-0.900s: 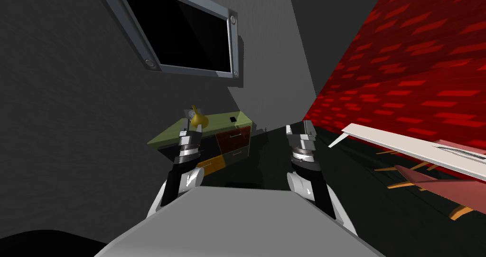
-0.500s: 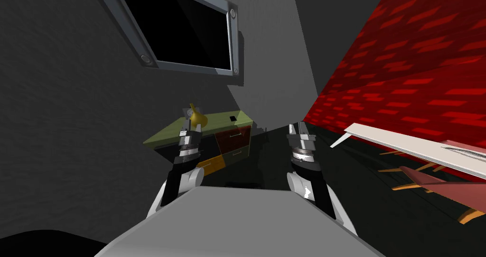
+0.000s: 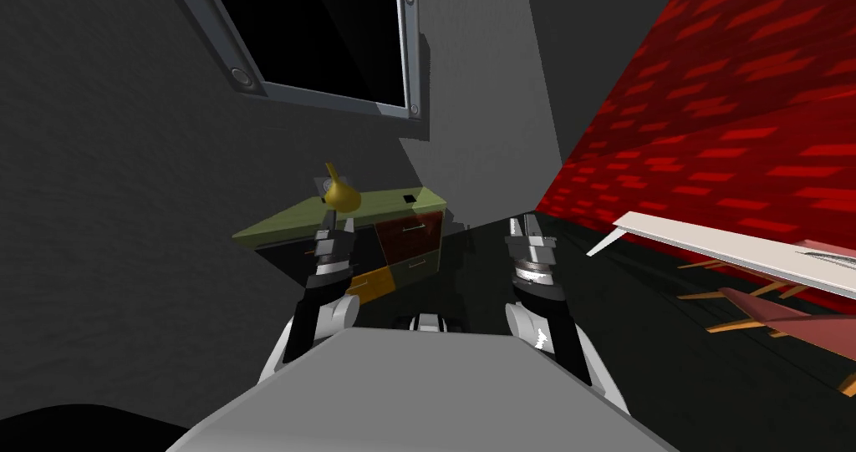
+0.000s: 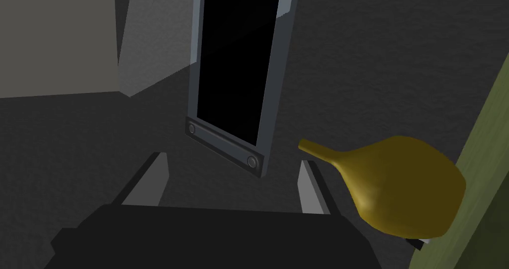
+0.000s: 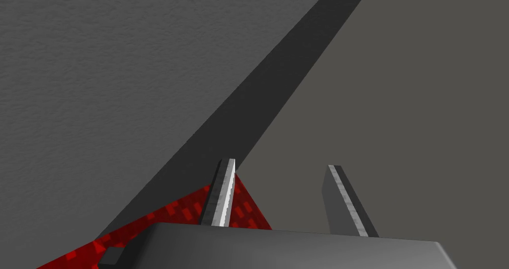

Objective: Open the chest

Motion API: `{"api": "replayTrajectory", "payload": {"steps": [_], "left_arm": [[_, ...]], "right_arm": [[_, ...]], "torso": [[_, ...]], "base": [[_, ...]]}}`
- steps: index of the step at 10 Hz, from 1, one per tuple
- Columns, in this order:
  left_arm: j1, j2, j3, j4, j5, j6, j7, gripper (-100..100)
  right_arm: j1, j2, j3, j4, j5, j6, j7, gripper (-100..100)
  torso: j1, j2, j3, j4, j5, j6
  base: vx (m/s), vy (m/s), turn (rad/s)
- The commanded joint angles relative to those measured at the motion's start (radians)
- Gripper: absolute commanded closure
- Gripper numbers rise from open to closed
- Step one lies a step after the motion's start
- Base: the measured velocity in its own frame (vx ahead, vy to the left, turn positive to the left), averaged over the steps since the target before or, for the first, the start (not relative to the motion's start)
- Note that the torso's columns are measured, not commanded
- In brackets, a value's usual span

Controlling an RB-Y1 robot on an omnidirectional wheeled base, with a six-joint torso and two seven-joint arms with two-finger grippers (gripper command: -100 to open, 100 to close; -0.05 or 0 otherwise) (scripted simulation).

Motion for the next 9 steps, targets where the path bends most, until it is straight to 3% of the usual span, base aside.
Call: {"api": "replayTrajectory", "payload": {"steps": [1, 2, 5, 9], "left_arm": [[-0.002, 0.045, 0.001, 0.01, 0.001, 0.001, 0.0, -100], [-0.004, 0.075, 0.002, 0.02, 0.002, 0.001, 0.0, -100], [-0.011, 0.152, 0.008, 0.062, 0.005, 0.004, 0.0, -100], [-0.025, 0.207, 0.018, 0.136, 0.012, 0.009, 0.001, -100]], "right_arm": [[0.0, 0.0, 0.0, 0.0, 0.0, 0.0, 0.0, 0], [0.0, 0.0, 0.0, 0.0, 0.0, 0.0, 0.0, 0], [0.0, 0.0, 0.0, 0.0, 0.0, 0.0, 0.0, 0], [0.0, 0.0, 0.0, 0.0, 0.0, 0.0, 0.0, 0]], "torso": [[0.0, 0.074, -0.148, 0.074, 0.0, 0.0], [0.0, 0.107, -0.217, 0.107, 0.0, 0.0], [-0.001, 0.12, -0.242, 0.12, 0.0, 0.0], [0.0, 0.12, -0.242, 0.121, 0.0, 0.0]], "base": [[0.016, -0.007, 0.009], [0.023, -0.02, 0.016], [0.036, -0.038, 0.019], [0.057, -0.055, 0.027]]}}
